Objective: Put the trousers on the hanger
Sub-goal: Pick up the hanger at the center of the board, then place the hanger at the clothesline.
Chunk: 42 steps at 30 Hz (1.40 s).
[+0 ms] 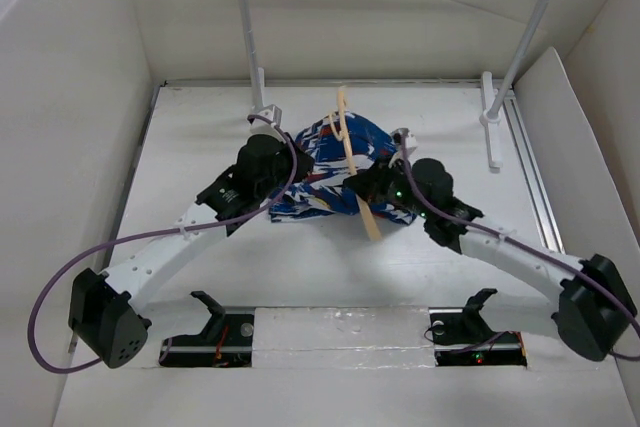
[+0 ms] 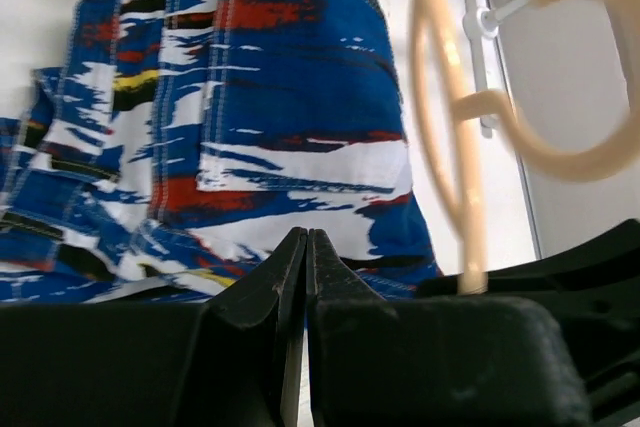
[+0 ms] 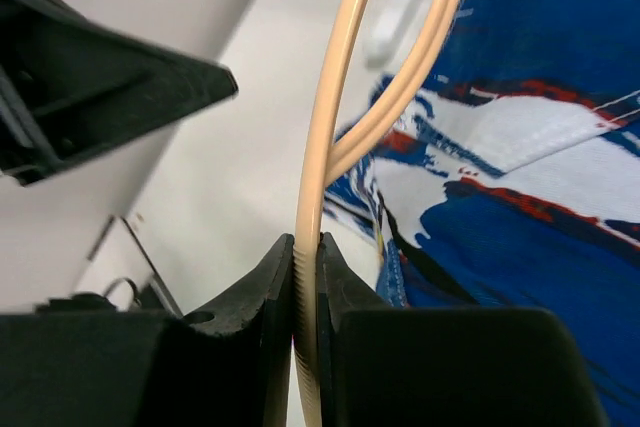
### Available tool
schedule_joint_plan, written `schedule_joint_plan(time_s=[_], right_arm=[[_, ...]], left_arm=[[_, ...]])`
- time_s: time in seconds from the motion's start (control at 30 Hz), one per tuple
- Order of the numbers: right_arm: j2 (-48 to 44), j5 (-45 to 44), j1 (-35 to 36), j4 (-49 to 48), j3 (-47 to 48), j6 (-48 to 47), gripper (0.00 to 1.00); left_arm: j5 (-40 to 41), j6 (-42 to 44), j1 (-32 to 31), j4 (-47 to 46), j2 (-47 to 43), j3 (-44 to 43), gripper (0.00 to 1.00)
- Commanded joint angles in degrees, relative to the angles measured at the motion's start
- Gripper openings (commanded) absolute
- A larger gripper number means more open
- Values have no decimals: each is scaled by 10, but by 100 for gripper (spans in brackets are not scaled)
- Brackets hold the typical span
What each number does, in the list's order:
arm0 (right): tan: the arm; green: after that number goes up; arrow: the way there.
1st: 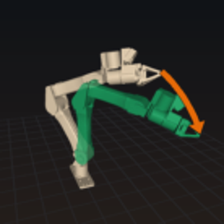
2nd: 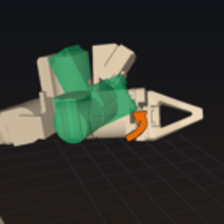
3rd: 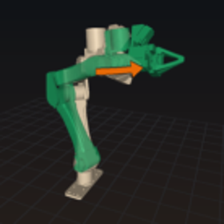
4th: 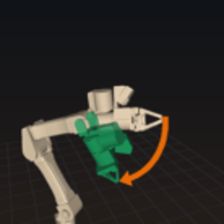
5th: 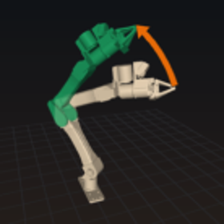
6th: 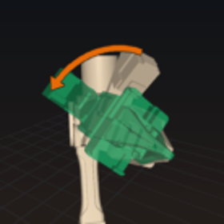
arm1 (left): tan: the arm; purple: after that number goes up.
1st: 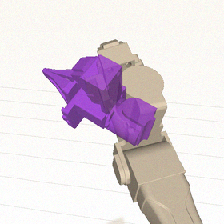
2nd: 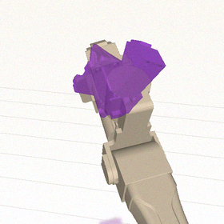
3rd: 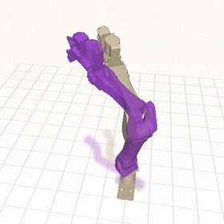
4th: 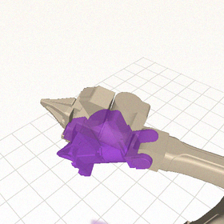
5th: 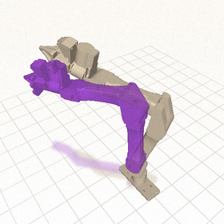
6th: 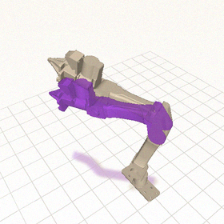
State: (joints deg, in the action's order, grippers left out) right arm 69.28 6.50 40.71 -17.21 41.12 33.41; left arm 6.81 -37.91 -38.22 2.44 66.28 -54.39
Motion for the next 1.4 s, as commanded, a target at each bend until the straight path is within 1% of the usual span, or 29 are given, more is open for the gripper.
schedule_joint_plan(time_s=[0.0, 0.03, 0.07, 0.13, 0.17, 0.2, 0.23, 0.27, 0.33, 0.37, 0.47, 0.5, 0.57, 0.6, 0.63, 0.7, 0.73, 0.8, 0.83, 0.87, 0.9, 0.97, 1.1, 1.17, 1.23, 1.37], right_arm=[[-61, 35, -46, -129, -11, 16, 0], [-83, 39, -58, -134, -16, 24, 0], [-91, 47, -87, -137, -16, 43, 0], [-99, 88, -121, -142, -2, 74, 0], [-97, 105, -138, -151, 4, 109, 0], [-93, 144, -165, -167, 13, 121, 0], [-86, 162, -177, -159, 30, 133, 0], [-77, 177, -187, -140, 78, 147, 0], [-70, 200, -214, -108, 120, 155, 0], [-68, 206, -224, -93, 167, 164, 0], [-51, 217, -265, -43, 235, 171, 0], [-34, 228, -279, -35, 278, 171, 0], [-14, 233, -316, -21, 309, 180, 0], [9, 247, -341, -44, 326, 200, 0], [23, 248, -341, -57, 331, 200, 0], [52, 256, -367, -97, 338, 238, 0], [86, 258, -374, -138, 352, 249, 0], [112, 251, -390, -154, 378, 267, 0], [130, 254, -396, -163, 410, 270, 0], [159, 255, -396, -173, 424, 283, 0], [169, 252, -405, -199, 434, 291, 0], [200, 260, -419, -218, 473, 315, 0], [221, 256, -455, -231, 500, 339, 0], [223, 256, -468, -251, 497, 354, 0], [234, 276, -480, -280, 502, 367, 0], [207, 291, -480, -283, 486, 372, 0]], left_arm=[[-7, 13, 2, 1, -2, -33, 0], [-6, 15, 2, 6, -2, -37, 0], [-3, 16, 2, 7, -4, -41, 0], [-2, 18, 2, 9, -7, -48, 0], [-8, 18, 2, 8, -5, -53, 0], [-10, 18, 2, 8, -2, -57, 0], [-14, 18, 2, 6, 1, -69, 0], [-23, 18, 2, 4, 3, -73, 0], [-33, 19, 2, -2, 8, -87, 0], [-40, 22, 2, -4, 10, -91, 0], [-53, 26, 2, -8, 15, -98, 1], [-57, 28, 2, -9, 12, -96, 7], [-64, 32, 2, -11, 10, -89, 15], [-65, 36, 2, -8, 6, -85, 21], [-65, 40, 2, -4, 4, -84, 23], [-60, 43, 2, 3, -3, -82, 27], [-59, 48, 2, 11, -4, -80, 28], [-56, 52, 2, 18, -8, -78, 28], [-53, 57, 2, 24, -9, -79, 28], [-52, 57, 2, 28, -8, -80, 28], [-51, 57, 2, 32, -10, -80, 28], [-53, 58, 2, 35, -10, -77, 28], [-55, 55, 2, 36, -12, -68, 28], [-56, 53, 2, 36, -12, -64, 29], [-58, 53, 2, 34, -11, -60, 29], [-65, 51, 2, 29, -6, -49, 29]])
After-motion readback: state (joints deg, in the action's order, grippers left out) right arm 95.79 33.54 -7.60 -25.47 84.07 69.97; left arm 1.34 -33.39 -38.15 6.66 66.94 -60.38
